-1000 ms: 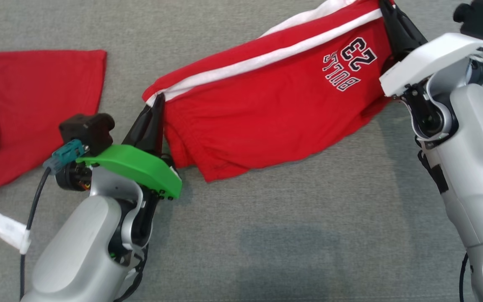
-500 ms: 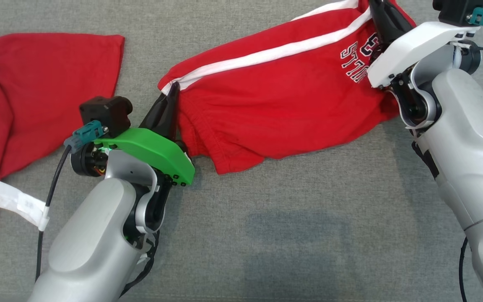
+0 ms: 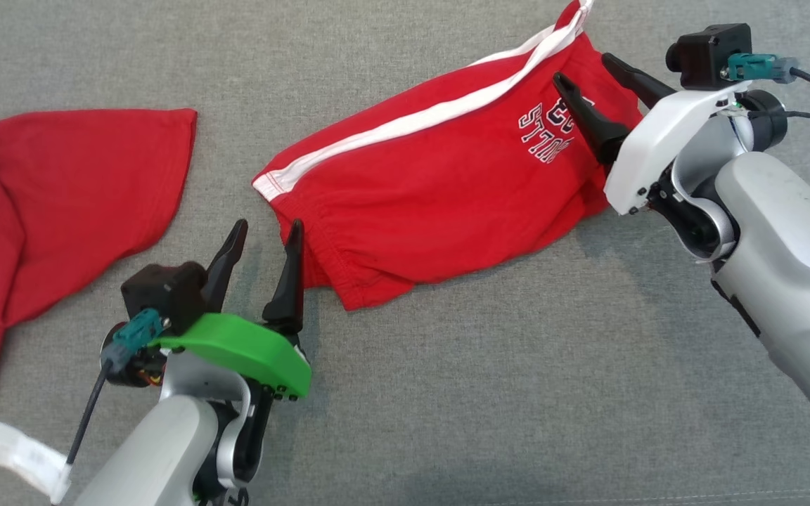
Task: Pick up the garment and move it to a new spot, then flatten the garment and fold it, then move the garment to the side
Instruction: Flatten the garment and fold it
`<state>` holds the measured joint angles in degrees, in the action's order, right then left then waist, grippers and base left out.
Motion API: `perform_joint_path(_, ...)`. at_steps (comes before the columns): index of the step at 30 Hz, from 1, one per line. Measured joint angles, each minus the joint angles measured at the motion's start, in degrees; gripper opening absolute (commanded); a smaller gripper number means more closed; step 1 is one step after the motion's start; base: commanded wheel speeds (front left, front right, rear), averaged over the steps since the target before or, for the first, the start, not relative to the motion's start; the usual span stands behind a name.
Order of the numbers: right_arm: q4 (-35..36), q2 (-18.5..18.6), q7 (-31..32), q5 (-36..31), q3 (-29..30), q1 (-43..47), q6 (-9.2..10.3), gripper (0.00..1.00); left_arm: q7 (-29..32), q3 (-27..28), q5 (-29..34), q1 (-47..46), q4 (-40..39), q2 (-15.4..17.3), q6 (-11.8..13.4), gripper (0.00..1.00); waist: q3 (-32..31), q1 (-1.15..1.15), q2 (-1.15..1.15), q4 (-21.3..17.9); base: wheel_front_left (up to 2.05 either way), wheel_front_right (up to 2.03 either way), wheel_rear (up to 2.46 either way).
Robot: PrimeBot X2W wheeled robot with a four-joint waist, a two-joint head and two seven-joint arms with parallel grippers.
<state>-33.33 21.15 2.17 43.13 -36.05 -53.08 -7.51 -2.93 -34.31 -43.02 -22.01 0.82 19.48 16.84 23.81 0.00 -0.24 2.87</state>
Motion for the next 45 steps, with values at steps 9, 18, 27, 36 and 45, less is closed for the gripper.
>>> perform_joint_path(9,1.2,6.7,6.2,-1.4,0.4,0.9,-0.01,1.0,-6.6,0.6,5.0,6.5,-6.8,2.8,4.6,1.0,-3.7,0.0,0.0,-0.5,0.0,0.0,0.0)
perform_joint_path(18,-5.9,5.6,8.8,-5.7,3.8,1.2,-0.01,1.0,-10.6,-0.7,10.4,6.3,-4.8,1.6,5.5,1.0,-1.4,0.0,0.0,2.6,0.0,0.0,0.0)
perform_joint_path(27,-10.6,2.0,10.1,-5.1,5.3,1.3,0.05,0.0,-11.8,-0.4,11.4,6.1,-1.7,-1.0,3.1,1.0,0.2,0.0,0.0,5.5,0.0,0.0,0.0)
perform_joint_path(36,-7.5,-2.0,8.9,3.1,2.9,7.5,0.01,0.0,-12.0,2.3,11.8,11.7,0.1,0.2,1.3,1.0,-3.2,0.0,0.0,3.4,0.0,0.0,0.0)
perform_joint_path(45,-9.7,-0.5,6.9,8.5,4.7,14.6,-0.04,0.0,-12.1,4.3,11.2,17.8,-0.4,0.9,1.0,1.0,-9.7,0.0,0.0,-2.7,0.0,0.0,0.0)
